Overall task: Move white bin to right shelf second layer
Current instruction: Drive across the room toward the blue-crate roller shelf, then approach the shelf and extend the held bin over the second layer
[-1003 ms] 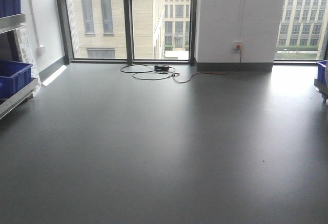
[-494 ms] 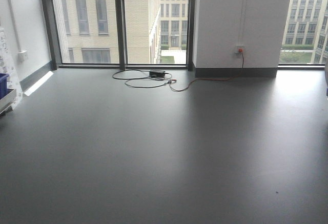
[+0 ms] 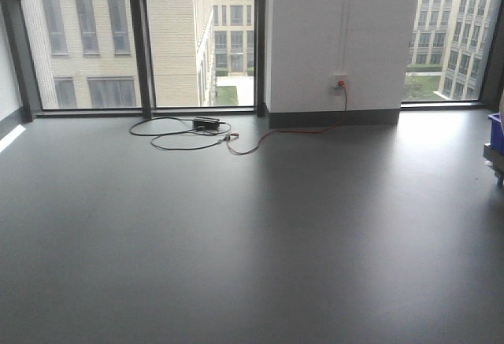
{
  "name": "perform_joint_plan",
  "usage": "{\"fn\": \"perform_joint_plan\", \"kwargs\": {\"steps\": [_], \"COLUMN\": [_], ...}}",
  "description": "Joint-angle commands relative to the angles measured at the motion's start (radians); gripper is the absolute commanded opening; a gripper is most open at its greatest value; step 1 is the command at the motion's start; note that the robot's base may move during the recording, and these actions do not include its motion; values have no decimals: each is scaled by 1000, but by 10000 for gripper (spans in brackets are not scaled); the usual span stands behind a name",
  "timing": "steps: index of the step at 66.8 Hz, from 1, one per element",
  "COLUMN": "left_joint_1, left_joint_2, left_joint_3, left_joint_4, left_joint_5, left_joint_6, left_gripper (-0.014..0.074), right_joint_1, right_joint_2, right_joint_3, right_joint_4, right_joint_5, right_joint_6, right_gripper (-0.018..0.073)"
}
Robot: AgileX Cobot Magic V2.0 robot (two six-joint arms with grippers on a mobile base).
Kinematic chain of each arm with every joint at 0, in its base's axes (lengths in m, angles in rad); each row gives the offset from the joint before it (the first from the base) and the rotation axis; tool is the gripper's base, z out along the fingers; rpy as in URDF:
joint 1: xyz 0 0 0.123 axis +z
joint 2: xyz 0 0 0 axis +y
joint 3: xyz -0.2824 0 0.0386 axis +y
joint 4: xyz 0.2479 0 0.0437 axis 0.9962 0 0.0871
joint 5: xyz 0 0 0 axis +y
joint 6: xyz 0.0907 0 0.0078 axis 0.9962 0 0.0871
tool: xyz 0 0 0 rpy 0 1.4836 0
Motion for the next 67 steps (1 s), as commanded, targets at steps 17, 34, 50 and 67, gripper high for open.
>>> {"fn": "perform_joint_plan", "kwargs": {"steps": [17,34,50,67], "left_joint_1": [-4,-4,-4,-4], "left_joint_2": [-15,-15,-15,-15], "left_joint_3": [37,37,37,37], "left_joint_4": [0,0,0,0], "left_joint_5": [-87,-87,-87,-87], "left_joint_6": [-3,-3,-3,-3], "left_gripper": [85,85,85,85], "right_joint_1": [-5,-5,-5,-5], "right_joint_2": [2,2,2,2], "right_joint_3": [-32,-32,-32,-32], "right_joint_4": [10,10,10,10], "right_joint_5": [-92,-92,-92,-92], "right_joint_6": [-3,-3,-3,-3], "right_gripper": [41,41,41,41]}}
